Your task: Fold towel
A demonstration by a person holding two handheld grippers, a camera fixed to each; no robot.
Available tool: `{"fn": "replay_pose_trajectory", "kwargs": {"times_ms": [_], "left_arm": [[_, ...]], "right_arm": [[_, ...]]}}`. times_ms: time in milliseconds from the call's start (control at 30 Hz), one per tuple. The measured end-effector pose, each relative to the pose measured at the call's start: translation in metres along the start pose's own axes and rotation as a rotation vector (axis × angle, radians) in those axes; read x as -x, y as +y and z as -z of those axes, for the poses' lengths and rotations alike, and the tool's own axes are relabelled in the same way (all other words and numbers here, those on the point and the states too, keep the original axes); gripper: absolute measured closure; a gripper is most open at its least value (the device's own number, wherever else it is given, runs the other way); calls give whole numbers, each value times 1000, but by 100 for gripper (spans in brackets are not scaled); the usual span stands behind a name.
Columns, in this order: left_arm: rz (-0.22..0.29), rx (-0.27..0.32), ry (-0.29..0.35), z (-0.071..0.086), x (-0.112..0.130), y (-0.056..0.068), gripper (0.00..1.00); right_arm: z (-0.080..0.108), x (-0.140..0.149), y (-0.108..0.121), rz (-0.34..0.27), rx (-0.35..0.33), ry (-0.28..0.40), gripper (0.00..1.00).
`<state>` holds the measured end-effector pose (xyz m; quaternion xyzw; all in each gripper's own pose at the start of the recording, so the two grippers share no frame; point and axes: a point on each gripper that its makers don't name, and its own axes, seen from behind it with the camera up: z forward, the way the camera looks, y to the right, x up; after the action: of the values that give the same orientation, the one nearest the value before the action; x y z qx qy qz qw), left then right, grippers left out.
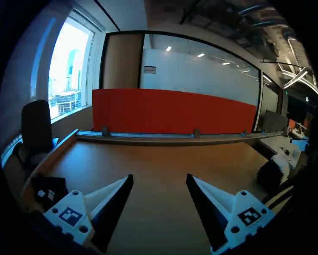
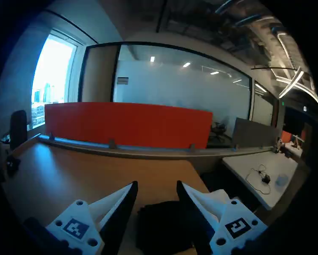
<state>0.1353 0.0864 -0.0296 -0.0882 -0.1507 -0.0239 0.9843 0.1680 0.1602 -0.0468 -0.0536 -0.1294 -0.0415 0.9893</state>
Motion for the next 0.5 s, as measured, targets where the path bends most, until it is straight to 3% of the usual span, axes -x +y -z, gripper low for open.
{"fn": "replay_pose_trajectory", "kwargs": {"times_ms": [67,200,500], "left_arm": [[4,-10,20,0,-6,-3,8],[16,-17,43,-1,-13,-8,8],[11,-21,72,-3,-25,-17,8]], "right_arm": [[0,-5,-8,-3,-12,10,28],[-1,-16,-27,-1,-34,34,11],[-6,-38,-75,1,-74,76,5]]}}
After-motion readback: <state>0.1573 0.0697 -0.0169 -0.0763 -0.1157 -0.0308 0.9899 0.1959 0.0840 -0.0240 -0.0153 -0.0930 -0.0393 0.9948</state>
